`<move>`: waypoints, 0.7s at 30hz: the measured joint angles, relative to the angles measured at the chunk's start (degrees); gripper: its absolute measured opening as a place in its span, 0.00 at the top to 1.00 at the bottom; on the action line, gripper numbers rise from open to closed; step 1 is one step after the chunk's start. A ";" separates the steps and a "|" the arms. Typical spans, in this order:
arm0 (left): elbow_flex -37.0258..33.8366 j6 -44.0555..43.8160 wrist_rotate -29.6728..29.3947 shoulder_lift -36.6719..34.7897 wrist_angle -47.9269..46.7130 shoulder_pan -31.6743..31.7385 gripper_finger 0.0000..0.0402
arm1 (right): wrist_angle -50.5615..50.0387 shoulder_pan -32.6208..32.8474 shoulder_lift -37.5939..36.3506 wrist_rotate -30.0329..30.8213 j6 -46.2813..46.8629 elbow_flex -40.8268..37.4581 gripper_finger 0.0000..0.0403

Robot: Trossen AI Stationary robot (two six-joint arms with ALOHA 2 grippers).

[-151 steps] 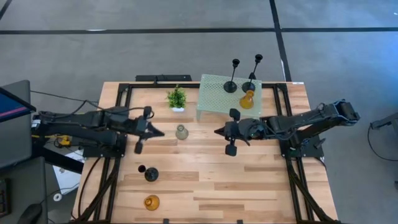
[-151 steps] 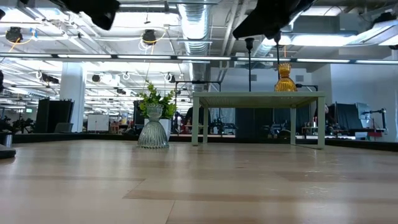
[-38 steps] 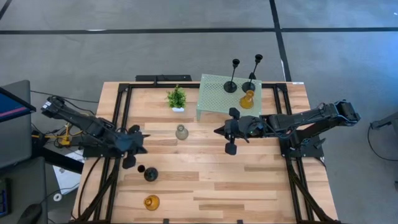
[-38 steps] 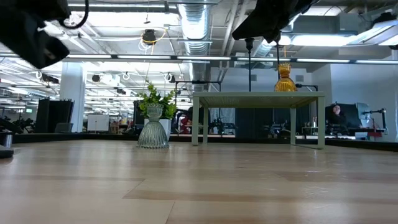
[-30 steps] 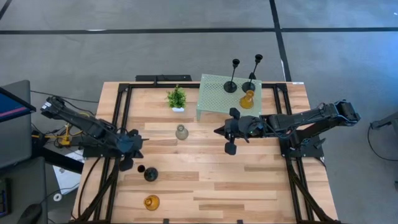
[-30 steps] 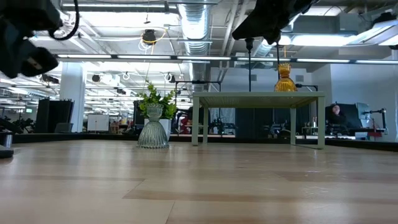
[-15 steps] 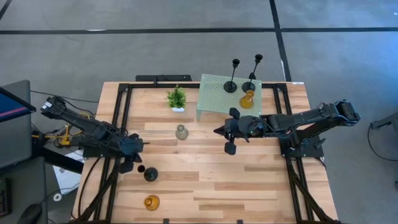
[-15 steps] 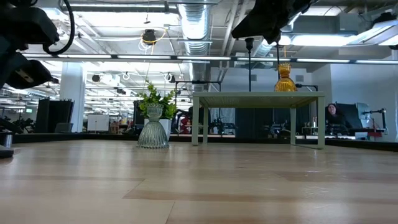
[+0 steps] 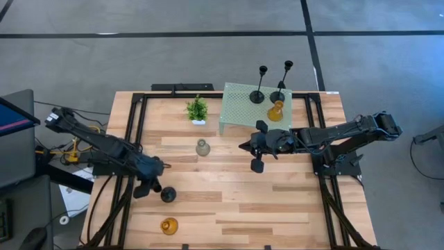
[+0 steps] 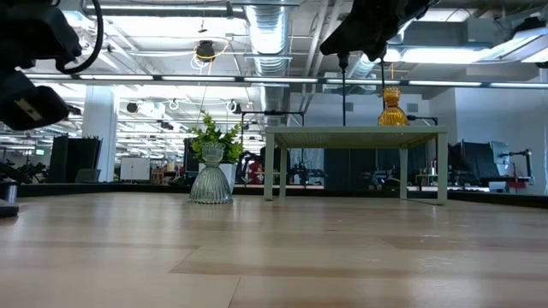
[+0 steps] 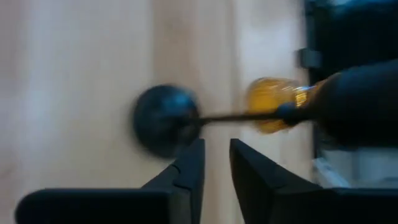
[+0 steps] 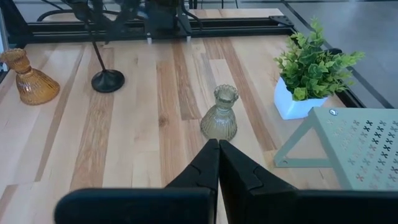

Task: Pick & Place candle stick holders
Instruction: Put the middle black metal candle holder on the shelf

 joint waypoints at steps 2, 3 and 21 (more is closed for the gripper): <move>-1.47 -0.01 2.83 1.56 6.19 0.00 0.78 | 0.06 0.00 0.00 0.00 0.02 0.00 1.00; -2.10 -0.03 3.97 2.46 8.78 0.00 0.76 | 0.11 0.00 0.00 0.00 0.02 0.00 1.00; -2.95 -0.02 4.04 10.24 14.83 0.01 0.62 | 0.37 0.00 0.00 0.00 0.02 0.00 1.00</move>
